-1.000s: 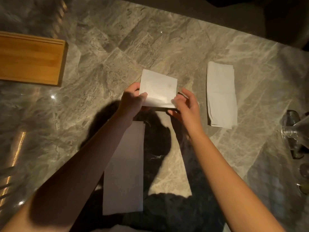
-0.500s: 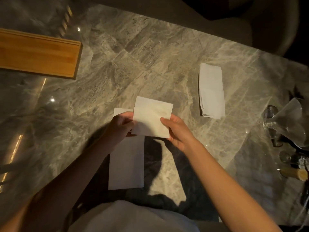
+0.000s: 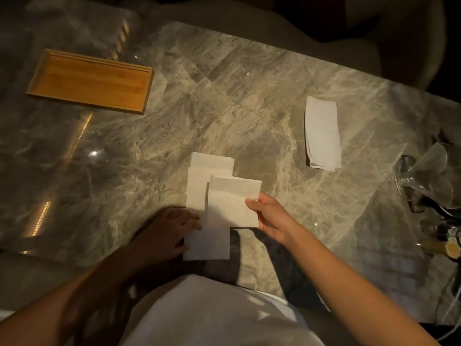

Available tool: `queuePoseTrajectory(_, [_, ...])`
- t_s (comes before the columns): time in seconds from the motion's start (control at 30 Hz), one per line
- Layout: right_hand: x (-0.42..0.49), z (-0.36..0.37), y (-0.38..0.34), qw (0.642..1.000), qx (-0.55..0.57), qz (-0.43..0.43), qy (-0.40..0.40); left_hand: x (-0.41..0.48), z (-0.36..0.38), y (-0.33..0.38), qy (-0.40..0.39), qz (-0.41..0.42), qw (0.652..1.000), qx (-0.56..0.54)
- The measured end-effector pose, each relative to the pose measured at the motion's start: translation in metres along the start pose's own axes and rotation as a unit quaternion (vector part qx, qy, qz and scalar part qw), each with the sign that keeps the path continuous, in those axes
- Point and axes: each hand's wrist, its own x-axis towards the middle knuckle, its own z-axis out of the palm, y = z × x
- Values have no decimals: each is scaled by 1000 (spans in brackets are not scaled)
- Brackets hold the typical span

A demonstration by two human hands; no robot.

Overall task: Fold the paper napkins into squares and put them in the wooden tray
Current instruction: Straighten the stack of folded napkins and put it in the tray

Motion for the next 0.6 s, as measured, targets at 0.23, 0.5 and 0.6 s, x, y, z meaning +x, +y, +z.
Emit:
queuePoseTrajectory(0.23, [-1,7,5,1000,-15,3,16,11,7,-3,16,40,998,52])
queuePoseTrajectory(0.5, [-3,6,-13,1000,11,-18,22,25,4,-2,96,-18,990,-103])
queuePoseTrajectory(0.6, [-3,5,-26,998,34,-34,29,36,-4,-8,107,-59,979,-166])
